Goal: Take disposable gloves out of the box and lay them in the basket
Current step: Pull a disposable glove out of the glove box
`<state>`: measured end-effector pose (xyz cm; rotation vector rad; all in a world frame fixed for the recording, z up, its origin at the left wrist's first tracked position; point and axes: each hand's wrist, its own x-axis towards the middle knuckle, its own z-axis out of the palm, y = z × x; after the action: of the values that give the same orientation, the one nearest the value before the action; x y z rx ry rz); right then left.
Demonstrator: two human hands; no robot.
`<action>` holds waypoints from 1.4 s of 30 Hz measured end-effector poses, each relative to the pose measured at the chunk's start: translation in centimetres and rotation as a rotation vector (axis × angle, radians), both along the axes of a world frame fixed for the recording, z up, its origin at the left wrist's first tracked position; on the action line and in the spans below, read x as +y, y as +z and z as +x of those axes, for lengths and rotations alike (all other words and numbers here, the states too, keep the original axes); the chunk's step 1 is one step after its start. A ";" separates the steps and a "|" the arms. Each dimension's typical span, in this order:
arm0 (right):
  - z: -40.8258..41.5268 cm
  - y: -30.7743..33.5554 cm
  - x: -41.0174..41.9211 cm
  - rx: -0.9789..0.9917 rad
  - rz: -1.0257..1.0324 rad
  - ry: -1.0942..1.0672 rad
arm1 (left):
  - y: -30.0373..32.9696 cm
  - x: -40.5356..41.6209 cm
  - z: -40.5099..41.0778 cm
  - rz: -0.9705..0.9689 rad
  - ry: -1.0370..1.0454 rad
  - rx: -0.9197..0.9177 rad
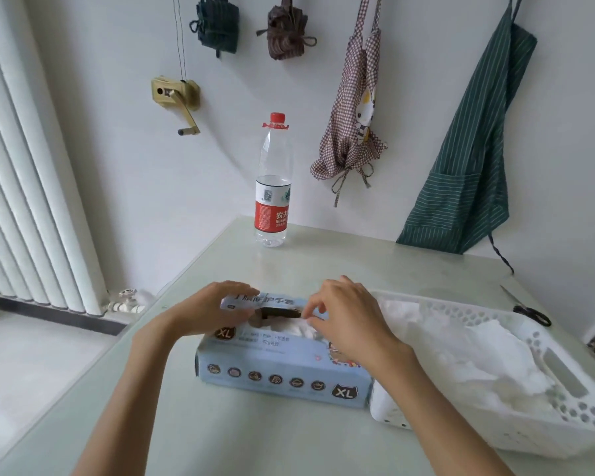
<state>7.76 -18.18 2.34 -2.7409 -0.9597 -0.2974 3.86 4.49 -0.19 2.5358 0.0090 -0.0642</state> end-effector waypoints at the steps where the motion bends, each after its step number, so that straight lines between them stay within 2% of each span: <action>1: 0.0 0.0 0.3 0.035 -0.031 -0.010 | 0.0 0.1 0.1 -0.001 -0.011 0.028; 7: 0.3 -1.6 2.3 0.260 -0.073 -0.206 | 0.5 0.5 0.6 0.092 -0.055 0.156; 13: 0.2 -2.4 2.9 0.315 0.015 -0.210 | -0.1 -0.8 1.1 0.244 -0.018 0.023; 22: 1.3 -1.3 0.8 0.472 0.342 -0.021 | 0.3 -1.1 1.4 0.277 0.000 0.021; 29: 1.1 -0.1 1.1 0.408 0.883 -0.014 | 0.7 -0.8 1.1 0.322 -0.026 -0.016; 30: 1.0 0.3 1.0 0.422 0.933 0.006 | 0.9 -0.9 1.0 0.285 -0.034 -0.055; 32: 0.8 0.9 0.9 0.508 0.979 0.048 | 1.5 -1.4 1.0 0.080 -0.049 -0.156; 35: 0.7 1.4 0.1 0.550 0.935 0.068 | 2.0 -1.9 1.2 -0.199 -0.149 -0.247; 38: 0.8 1.9 -1.5 0.635 0.699 0.054 | 2.4 -2.4 1.2 -0.380 -0.140 -0.306; 42: 0.4 1.9 -1.7 0.660 0.371 0.028 | 2.6 -3.4 1.4 -0.385 -0.110 -0.391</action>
<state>8.16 -19.93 4.22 -2.2359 -0.6704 0.3803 5.22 1.10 2.39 2.1237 -0.2716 0.3529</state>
